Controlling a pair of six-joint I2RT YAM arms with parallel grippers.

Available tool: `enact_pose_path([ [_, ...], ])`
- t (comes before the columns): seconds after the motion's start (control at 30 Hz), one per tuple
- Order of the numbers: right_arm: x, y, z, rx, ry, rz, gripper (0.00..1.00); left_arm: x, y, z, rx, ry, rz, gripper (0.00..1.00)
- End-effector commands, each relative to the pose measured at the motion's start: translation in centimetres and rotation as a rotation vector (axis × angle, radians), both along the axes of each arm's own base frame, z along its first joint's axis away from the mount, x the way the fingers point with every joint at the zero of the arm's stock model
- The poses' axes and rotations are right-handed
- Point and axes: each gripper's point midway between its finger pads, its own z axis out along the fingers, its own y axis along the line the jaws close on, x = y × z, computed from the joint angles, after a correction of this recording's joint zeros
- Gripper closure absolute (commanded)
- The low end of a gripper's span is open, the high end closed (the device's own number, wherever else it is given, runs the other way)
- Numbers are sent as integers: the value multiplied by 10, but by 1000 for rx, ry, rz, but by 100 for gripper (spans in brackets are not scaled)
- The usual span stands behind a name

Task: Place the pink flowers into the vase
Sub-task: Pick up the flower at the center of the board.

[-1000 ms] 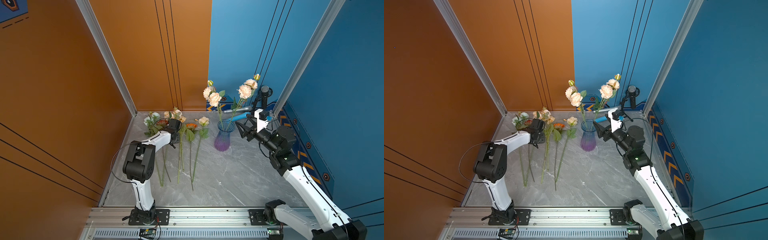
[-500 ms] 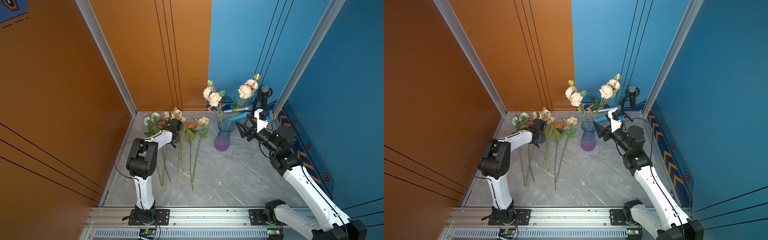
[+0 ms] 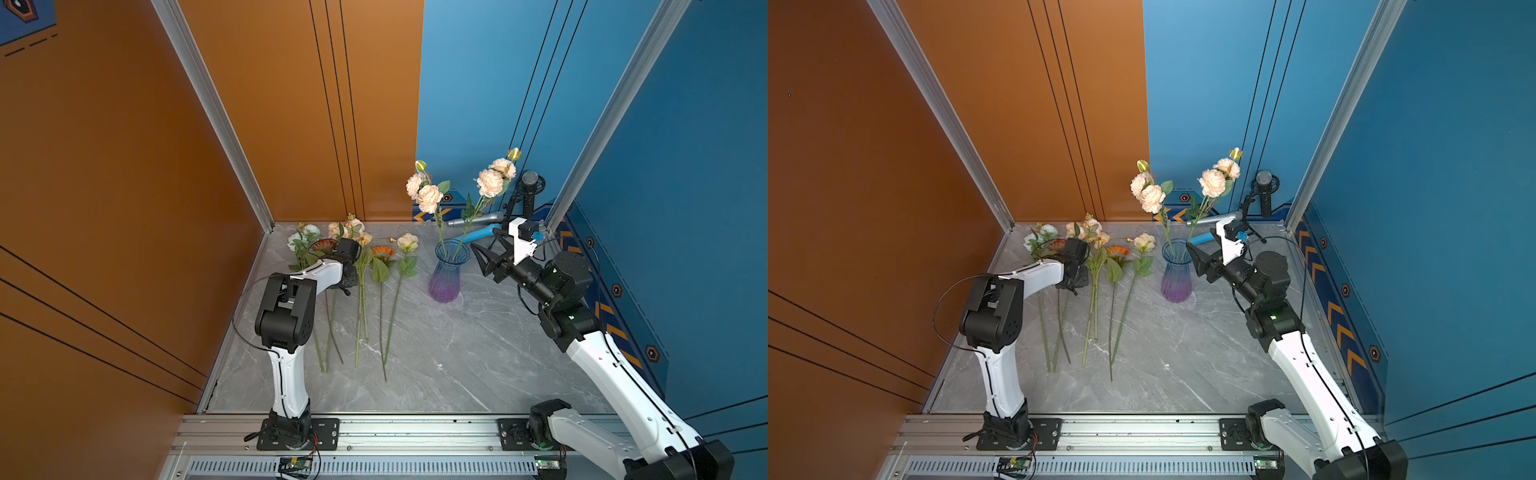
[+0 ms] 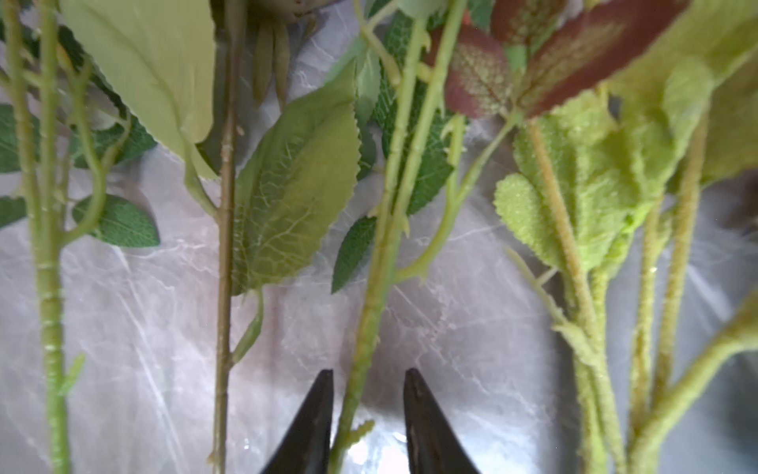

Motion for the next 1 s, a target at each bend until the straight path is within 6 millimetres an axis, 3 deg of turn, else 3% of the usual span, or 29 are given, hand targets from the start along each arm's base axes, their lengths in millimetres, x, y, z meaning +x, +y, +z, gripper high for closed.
enact_pose_path([
  [0.0, -2, -3, -4, 2, 12, -7, 23, 3, 0, -3, -36, 18, 2, 77],
  [0.23, -2, -3, -3, 2, 11, -6, 23, 7, -3, 3, -79, 3, 3, 94],
  [0.37, -2, -3, -2, 4, 12, -5, 23, 10, -10, 20, -110, -30, -16, 97],
  [0.73, 0, -1, -3, 6, 12, 0, 23, 1, -21, 106, -88, -206, -74, 96],
  [0.97, 1, 2, -4, 11, 14, 9, 23, -10, -29, 146, -101, -284, -125, 96],
])
